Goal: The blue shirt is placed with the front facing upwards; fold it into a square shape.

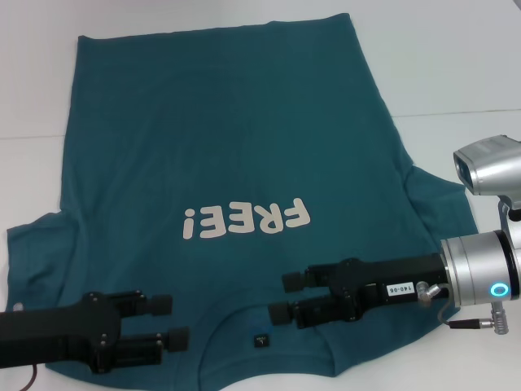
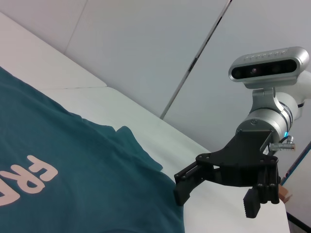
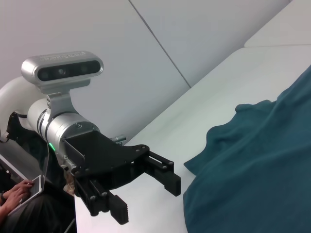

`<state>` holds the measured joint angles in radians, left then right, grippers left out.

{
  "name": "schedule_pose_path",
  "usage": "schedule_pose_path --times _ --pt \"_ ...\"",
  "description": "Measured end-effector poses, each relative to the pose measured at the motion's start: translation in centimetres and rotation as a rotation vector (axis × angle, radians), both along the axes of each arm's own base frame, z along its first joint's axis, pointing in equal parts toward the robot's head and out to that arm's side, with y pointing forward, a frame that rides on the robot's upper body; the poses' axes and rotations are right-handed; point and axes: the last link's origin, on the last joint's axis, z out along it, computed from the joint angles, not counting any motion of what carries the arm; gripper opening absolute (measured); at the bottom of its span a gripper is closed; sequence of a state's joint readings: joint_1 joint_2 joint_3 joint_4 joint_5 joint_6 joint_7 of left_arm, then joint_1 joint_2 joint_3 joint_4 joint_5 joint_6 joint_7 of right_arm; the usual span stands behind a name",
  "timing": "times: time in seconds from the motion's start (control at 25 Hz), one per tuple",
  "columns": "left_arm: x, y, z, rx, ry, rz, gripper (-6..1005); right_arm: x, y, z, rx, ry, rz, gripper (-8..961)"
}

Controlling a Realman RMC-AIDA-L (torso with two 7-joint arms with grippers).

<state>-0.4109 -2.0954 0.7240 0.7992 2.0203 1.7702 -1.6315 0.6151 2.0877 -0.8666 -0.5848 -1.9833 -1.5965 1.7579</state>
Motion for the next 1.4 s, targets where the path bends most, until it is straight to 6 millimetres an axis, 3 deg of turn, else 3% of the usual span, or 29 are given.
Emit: schedule_pose_path --times 0.72,1.08,1.4 --pt "0.0 -0.1 0.0 -0.004 -0.006 0.013 752 0.0 -0.1 0.0 -0.004 0.003 0.002 929" --pt "-0.6 1.7 2.9 0.072 -0.221 0.284 755 -0.1 0.0 0.0 -0.002 0.005 0.002 928" --pt "-1.2 2.0 3.0 0.054 -0.258 0.372 757 -0.1 0.0 0.1 0.002 0.006 0.001 928"
